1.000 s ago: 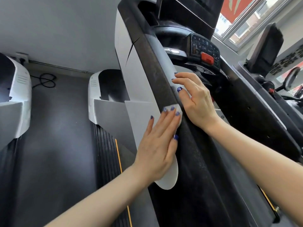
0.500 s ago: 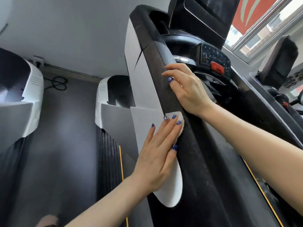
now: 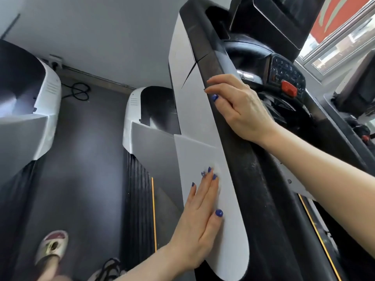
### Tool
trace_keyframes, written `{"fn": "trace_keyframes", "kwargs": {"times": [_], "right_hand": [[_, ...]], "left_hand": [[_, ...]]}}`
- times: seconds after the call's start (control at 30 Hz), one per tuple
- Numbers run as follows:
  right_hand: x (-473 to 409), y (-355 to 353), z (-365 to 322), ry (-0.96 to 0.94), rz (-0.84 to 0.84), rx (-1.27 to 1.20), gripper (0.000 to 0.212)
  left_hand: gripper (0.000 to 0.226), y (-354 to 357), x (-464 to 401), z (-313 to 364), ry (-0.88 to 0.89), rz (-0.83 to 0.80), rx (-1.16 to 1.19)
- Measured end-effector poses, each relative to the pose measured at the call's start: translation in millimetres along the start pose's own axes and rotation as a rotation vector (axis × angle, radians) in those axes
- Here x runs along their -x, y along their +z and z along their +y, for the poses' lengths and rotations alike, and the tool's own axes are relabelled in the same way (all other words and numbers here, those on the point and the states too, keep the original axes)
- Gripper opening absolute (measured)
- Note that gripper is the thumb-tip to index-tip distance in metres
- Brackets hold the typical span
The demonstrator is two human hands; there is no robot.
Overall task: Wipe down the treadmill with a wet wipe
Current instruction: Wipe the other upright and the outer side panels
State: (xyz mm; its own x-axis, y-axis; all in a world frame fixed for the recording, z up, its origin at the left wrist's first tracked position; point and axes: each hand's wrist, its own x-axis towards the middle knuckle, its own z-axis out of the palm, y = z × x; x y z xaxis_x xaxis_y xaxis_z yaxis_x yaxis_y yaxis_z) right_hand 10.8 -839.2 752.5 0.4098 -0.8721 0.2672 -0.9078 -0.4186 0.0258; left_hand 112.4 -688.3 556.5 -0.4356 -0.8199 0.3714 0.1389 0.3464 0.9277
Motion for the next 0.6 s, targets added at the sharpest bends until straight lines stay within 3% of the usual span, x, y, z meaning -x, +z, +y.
{"fn": "trace_keyframes", "kwargs": {"times": [0.2,0.43,0.6], "right_hand": [[-2.7,3.9,0.8,-0.019,0.01,0.0,0.031],[-0.3,3.9,-4.6,-0.003,-0.005,0.004,0.032],[-0.5,3.5,-7.2,-0.018,-0.041,0.035,0.028]], "left_hand": [[0.059,-11.5,-52.5,5.6,-0.045,0.081,0.031],[0.057,2.9,-12.8,-8.7,-0.007,0.036,0.041],[0.061,-12.8,-67.6,-16.6,-0.141,0.12,0.048]]}}
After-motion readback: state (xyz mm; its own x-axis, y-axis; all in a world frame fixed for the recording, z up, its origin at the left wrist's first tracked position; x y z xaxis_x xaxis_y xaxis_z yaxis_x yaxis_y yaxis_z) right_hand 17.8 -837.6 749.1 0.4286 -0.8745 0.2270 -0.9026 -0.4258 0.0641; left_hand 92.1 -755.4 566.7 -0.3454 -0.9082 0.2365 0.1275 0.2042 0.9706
